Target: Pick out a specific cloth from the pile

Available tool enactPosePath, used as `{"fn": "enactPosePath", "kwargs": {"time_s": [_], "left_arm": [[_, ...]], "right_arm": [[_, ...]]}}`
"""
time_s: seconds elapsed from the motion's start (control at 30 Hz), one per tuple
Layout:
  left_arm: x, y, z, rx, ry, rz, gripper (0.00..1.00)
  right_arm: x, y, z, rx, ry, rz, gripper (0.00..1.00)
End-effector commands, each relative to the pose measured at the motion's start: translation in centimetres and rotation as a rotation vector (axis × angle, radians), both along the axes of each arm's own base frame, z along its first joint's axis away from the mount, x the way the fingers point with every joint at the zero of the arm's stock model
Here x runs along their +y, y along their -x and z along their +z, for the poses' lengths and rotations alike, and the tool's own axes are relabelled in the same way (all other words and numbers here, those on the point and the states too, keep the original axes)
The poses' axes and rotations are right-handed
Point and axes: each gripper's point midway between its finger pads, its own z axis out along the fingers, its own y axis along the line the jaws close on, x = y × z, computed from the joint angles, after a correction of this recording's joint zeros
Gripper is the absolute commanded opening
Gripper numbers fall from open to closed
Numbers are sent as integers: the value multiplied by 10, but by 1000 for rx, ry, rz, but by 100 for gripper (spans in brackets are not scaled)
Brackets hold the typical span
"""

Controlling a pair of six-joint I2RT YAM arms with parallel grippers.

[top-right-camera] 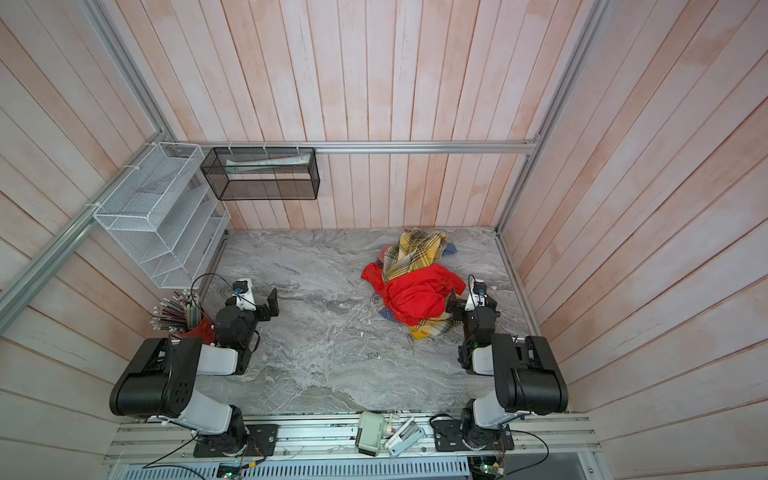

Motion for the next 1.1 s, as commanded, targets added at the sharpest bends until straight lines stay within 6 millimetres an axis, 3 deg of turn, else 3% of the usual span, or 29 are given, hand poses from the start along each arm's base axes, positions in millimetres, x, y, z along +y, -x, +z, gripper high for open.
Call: {"fn": "enactPosePath", "kwargs": {"time_s": [0.0, 1.07], "left_arm": [[-1, -3, 9, -26, -11, -6, 100], [1, -3, 8, -21, 3, -11, 100]], "right_arm": [[1, -4, 8, -19, -1, 9, 98], [2, -4, 8, -19, -2, 10, 98]]}}
